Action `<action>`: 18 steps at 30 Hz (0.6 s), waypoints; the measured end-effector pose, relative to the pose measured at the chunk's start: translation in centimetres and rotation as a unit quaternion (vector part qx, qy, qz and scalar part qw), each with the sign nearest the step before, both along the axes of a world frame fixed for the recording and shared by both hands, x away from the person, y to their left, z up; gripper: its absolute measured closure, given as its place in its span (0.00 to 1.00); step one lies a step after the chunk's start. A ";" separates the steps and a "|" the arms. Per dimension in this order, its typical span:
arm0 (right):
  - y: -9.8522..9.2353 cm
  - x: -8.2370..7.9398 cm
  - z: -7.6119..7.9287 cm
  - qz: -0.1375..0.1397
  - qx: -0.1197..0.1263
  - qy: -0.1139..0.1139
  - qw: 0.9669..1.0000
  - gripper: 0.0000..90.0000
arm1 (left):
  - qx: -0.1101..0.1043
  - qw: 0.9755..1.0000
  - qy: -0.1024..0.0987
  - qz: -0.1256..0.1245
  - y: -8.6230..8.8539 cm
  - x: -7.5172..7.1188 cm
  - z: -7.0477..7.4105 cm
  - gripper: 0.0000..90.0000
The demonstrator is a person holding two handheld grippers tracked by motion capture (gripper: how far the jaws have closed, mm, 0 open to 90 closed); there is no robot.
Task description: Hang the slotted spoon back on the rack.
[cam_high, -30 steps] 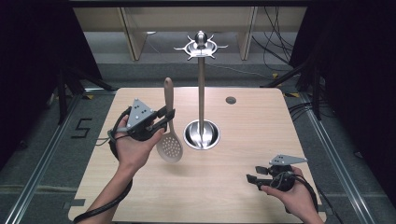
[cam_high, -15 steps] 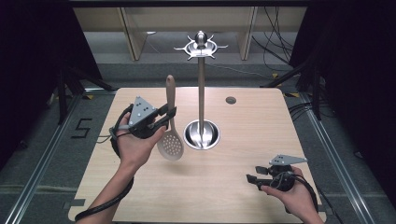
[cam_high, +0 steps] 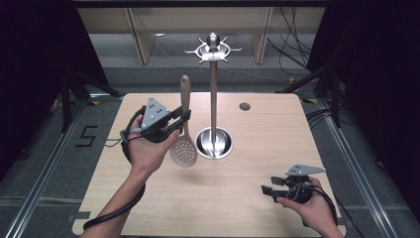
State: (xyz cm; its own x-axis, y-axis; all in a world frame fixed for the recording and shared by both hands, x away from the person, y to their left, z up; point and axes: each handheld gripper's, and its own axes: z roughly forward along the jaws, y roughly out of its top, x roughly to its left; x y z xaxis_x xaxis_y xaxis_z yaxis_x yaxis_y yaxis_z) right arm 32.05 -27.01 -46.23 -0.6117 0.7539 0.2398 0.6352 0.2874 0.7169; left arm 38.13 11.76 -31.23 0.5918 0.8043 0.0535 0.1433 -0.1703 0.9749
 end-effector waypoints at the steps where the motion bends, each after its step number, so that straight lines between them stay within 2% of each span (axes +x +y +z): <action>1: 0.0 0.0 0.0 0.000 0.000 0.000 1.000 0.49 | 0.000 1.000 0.000 0.000 -0.1 0.0 0.0 0.82; 18: 0.0 0.0 0.0 -0.001 0.000 -0.001 1.000 0.49 | 0.003 1.000 0.002 0.000 -0.9 0.7 0.7 0.82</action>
State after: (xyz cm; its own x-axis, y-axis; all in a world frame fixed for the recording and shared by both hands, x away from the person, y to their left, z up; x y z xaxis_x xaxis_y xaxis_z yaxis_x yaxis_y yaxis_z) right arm 32.05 -27.02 -46.24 -0.6112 0.7547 0.2385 0.6339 0.2863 0.7185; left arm 38.84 10.83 -30.50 0.5917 0.8042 0.0562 0.1465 -0.1758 0.9735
